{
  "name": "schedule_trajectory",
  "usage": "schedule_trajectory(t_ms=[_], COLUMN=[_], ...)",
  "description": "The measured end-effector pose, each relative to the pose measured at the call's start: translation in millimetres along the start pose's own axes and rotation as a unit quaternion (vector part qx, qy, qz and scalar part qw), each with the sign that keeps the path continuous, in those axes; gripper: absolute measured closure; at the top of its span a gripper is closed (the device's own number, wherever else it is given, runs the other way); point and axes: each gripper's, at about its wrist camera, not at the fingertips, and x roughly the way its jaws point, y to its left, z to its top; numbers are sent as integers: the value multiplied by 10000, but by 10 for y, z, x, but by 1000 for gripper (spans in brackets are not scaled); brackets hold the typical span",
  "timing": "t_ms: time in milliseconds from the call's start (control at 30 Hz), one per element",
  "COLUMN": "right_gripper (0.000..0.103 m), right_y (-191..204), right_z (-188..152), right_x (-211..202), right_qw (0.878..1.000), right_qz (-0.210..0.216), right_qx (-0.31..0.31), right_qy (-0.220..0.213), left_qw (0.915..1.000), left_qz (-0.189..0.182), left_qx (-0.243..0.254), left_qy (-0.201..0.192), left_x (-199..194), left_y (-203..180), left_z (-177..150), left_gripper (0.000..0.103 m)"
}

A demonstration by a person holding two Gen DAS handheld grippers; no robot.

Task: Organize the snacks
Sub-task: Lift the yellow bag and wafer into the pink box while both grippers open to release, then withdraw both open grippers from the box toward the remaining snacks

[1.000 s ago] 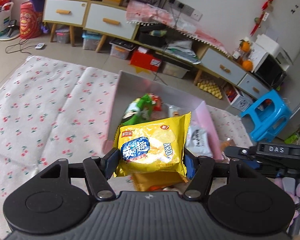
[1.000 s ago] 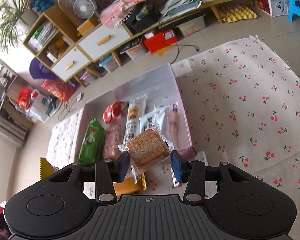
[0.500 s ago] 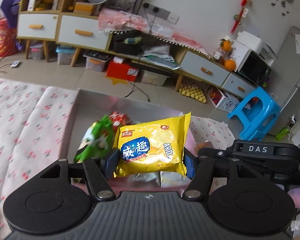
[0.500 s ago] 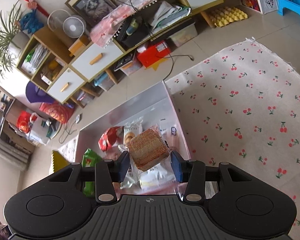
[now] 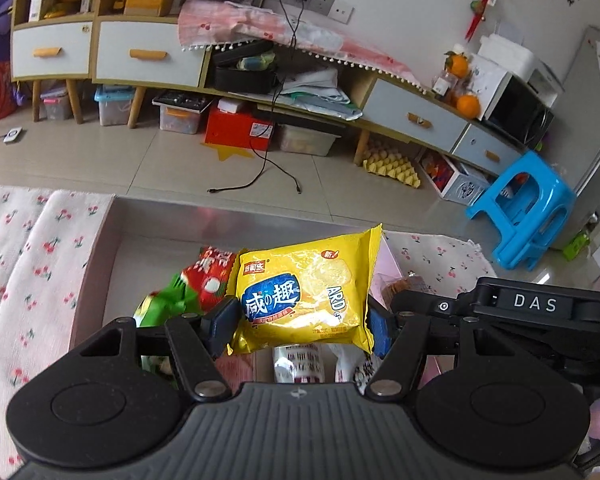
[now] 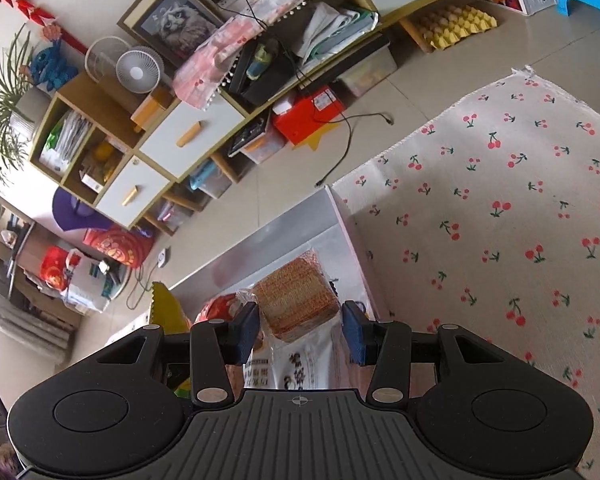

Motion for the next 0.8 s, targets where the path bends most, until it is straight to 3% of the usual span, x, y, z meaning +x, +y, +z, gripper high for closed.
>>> schedule_trajectory(t_ms=[233, 367, 800], right_gripper=[57, 48, 42], right_y=[-21, -27, 56], right_z=[32, 44, 56], right_x=[59, 34, -231], right_qw=[9999, 9999, 9998], right_qz=[155, 152, 155], right_qx=[-26, 36, -63], right_qy=[33, 4, -127], left_qw=[9998, 9999, 9997], left_qz=[128, 109, 63], left_qx=[146, 74, 203], left_qy=[32, -75, -143], left_x=[84, 70, -146], left_y=[0, 13, -95], left_z=[-1, 16, 58], left_gripper=[40, 27, 21])
